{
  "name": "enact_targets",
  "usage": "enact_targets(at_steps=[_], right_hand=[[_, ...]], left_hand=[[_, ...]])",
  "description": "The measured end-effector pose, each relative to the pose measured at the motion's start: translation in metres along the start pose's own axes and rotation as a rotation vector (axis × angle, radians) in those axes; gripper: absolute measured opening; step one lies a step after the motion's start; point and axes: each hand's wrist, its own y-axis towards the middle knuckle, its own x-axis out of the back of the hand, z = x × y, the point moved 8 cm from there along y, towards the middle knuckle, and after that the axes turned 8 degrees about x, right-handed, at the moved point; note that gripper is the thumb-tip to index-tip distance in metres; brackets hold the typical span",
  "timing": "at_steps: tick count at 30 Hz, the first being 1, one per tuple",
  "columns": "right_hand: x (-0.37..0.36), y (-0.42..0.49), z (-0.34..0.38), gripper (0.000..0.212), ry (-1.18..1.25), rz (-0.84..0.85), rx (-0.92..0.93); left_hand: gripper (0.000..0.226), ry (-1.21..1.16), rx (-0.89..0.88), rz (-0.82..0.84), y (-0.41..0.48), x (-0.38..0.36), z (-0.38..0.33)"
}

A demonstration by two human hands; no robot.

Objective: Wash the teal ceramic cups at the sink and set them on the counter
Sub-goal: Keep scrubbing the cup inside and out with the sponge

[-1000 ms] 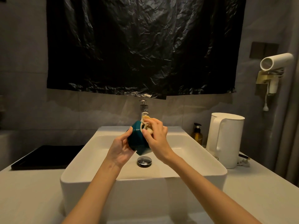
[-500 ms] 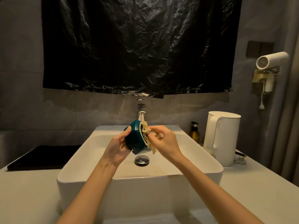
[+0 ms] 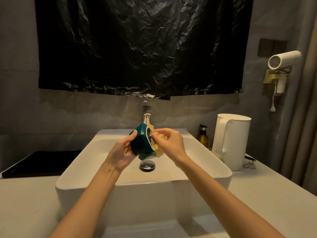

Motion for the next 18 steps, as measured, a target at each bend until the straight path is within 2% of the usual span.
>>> enact_targets(at_steps=[3,7,11,13,18], right_hand=[[-0.002,0.008,0.016,0.025,0.152,0.012,-0.016],[-0.008,-0.003,0.035,0.02,0.177,0.152,0.121],[-0.006,-0.014,0.031,0.017,0.181,0.262,0.15],[-0.003,-0.009,0.032,0.018,0.158,0.236,0.167],[0.007,0.007,0.026,0.019,0.0,0.036,0.172]], left_hand=[[0.024,0.018,0.038,0.021,0.001,-0.002,0.004],[0.028,-0.073,-0.013,0.001,0.002,0.005,-0.004],[0.026,-0.06,-0.008,-0.034,0.003,0.01,-0.002],[0.024,-0.049,0.009,-0.035,0.003,0.007,0.0],[0.036,-0.071,0.011,0.015,0.003,0.001,0.0]])
